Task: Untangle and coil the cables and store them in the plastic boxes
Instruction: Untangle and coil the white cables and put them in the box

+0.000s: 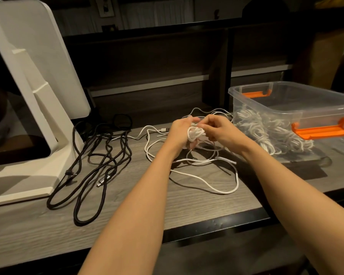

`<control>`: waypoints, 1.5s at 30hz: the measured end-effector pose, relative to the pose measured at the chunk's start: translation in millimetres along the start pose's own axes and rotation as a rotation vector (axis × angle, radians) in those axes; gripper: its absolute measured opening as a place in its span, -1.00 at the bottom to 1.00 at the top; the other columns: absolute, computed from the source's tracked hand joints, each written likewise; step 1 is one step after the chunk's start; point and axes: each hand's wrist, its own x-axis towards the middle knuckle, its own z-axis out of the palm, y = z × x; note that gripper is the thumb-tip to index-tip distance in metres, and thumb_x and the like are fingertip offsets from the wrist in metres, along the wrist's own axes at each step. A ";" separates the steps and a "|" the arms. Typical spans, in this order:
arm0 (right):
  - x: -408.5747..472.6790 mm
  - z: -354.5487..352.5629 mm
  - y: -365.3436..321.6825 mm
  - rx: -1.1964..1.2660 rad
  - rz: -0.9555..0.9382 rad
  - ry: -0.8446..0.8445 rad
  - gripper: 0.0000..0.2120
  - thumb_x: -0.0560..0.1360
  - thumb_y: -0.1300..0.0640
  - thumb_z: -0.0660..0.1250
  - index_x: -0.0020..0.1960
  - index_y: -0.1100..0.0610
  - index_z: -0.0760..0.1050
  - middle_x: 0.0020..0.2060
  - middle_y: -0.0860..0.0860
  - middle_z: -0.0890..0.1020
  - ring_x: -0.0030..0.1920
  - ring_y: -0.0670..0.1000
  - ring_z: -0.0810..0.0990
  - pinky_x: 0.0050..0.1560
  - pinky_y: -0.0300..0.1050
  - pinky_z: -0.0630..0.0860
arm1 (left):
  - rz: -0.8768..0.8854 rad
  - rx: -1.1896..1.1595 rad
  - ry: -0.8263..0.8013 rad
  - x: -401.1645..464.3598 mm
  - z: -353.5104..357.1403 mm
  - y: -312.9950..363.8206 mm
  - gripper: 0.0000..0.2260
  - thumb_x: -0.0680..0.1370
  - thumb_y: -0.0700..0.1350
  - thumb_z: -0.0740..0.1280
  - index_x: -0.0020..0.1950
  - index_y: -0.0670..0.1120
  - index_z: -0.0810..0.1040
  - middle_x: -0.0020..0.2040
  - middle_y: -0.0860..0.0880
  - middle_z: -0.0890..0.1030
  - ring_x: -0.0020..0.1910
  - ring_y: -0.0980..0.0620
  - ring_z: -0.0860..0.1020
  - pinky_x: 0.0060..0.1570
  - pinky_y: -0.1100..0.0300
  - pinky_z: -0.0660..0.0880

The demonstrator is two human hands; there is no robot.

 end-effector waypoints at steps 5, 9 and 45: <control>0.2 6.5 -0.7 -0.267 0.016 -0.008 -0.87 0.54 0.13 0.33 -0.17 0.14 0.52 -0.40 -0.05 0.53 -0.49 -0.26 0.45 -0.40 -0.42 0.37 | -0.057 -0.117 0.188 3.5 -1.3 -3.1 -0.64 0.67 0.06 0.12 0.16 -0.22 0.49 -0.35 -0.05 0.49 -0.57 0.13 0.38 -0.59 0.31 0.30; -3.2 9.2 -8.5 -0.286 0.006 -0.134 -0.92 0.56 0.18 0.30 -0.01 0.13 0.58 -0.33 -0.05 0.62 -0.44 -0.28 0.52 -0.35 -0.45 0.40 | -0.020 0.000 0.330 7.7 -1.6 -11.3 -0.67 0.61 0.13 0.24 0.11 -0.13 0.46 -0.22 -0.03 0.49 -0.34 0.07 0.46 -0.37 0.24 0.42; -7.8 13.1 -16.3 0.116 0.164 0.031 -0.68 0.58 0.12 0.27 -0.35 0.10 0.45 -0.33 -0.03 0.55 -0.33 -0.12 0.42 -0.33 -0.29 0.40 | -0.108 -0.160 0.012 5.8 -2.2 -5.7 -0.58 0.69 0.01 0.09 0.19 -0.32 0.53 0.16 -0.27 0.59 0.22 -0.14 0.55 0.35 -0.04 0.41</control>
